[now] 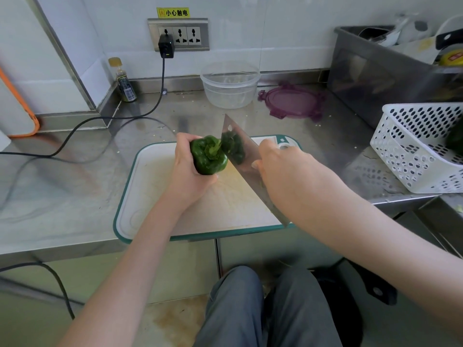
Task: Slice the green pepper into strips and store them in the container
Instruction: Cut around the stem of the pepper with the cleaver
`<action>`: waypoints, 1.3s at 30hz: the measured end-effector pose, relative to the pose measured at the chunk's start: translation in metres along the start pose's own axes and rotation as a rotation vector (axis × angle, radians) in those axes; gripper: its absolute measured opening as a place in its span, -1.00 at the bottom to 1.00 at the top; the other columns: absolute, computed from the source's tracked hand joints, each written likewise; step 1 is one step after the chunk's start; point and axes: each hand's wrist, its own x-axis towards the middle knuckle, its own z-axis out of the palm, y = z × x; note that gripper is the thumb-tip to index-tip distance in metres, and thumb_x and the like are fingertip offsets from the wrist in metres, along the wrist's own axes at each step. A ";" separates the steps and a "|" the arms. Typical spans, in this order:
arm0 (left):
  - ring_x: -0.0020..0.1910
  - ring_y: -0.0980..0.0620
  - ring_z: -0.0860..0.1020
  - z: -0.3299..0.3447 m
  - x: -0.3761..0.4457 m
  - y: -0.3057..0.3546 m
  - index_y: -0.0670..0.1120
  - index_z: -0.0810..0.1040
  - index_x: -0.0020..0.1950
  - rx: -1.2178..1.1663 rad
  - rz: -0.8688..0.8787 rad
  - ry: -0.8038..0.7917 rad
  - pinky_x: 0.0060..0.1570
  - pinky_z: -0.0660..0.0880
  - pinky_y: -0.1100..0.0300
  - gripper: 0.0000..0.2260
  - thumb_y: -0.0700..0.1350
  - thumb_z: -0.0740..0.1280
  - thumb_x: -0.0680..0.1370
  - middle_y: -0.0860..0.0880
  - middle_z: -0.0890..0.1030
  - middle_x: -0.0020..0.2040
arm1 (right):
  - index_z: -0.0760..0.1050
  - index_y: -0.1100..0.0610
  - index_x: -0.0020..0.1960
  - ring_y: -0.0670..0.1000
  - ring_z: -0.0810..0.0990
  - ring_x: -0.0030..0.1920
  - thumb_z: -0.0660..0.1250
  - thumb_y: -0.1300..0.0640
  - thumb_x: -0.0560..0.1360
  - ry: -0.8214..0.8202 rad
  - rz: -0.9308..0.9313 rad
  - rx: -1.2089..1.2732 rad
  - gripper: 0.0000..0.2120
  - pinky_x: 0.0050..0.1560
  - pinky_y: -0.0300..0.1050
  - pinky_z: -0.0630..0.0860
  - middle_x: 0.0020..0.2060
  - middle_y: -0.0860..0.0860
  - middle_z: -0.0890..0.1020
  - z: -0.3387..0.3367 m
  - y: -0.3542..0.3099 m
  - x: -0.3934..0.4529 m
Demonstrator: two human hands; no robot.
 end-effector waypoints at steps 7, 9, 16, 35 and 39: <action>-0.06 0.01 0.44 0.000 -0.001 0.001 -0.03 0.24 0.06 -0.012 0.007 -0.024 -0.16 0.40 0.34 -0.50 -0.24 0.42 0.26 -0.12 0.42 0.03 | 0.27 0.15 -0.01 -0.08 0.26 -0.42 0.07 0.17 0.61 -0.056 -0.065 0.090 -0.95 -0.38 -0.15 0.30 -0.39 0.03 0.23 0.001 0.001 0.017; -0.05 0.03 0.43 0.003 -0.001 0.002 -0.08 0.23 0.08 0.004 0.006 0.017 -0.17 0.37 0.43 -0.47 -0.28 0.45 0.28 -0.16 0.42 0.07 | 0.23 0.14 -0.05 -0.10 0.20 -0.44 0.02 0.10 0.63 -0.028 -0.082 0.134 -0.87 -0.25 -0.12 0.35 -0.40 0.07 0.22 0.003 0.001 0.019; -0.08 0.14 0.44 -0.001 0.000 -0.002 0.00 0.21 0.07 -0.049 -0.087 0.038 -0.26 0.40 0.49 -0.42 -0.40 0.48 0.31 0.05 0.40 -0.01 | 0.18 0.11 -0.05 -0.10 0.19 -0.44 -0.04 0.06 0.63 -0.009 -0.090 0.155 -0.85 -0.24 -0.11 0.34 -0.40 0.00 0.24 0.009 -0.003 0.010; -0.12 0.24 0.47 0.003 0.000 0.001 -0.08 0.21 0.09 0.021 -0.059 0.079 -0.20 0.36 0.53 -0.40 -0.32 0.54 0.28 0.10 0.42 -0.06 | 0.18 0.10 -0.10 -0.01 0.29 -0.44 0.07 0.16 0.63 0.032 -0.076 0.134 -0.86 -0.49 -0.23 0.27 -0.40 -0.07 0.25 0.002 0.001 0.013; -0.12 0.24 0.47 0.005 -0.002 0.005 -0.09 0.24 0.08 0.102 0.011 0.098 -0.18 0.29 0.61 -0.37 -0.29 0.58 0.23 0.22 0.43 -0.04 | 0.14 0.09 -0.11 -0.07 0.24 -0.47 0.04 0.08 0.65 0.029 -0.077 0.069 -0.82 -0.57 -0.18 0.14 -0.41 -0.05 0.28 0.002 0.006 0.009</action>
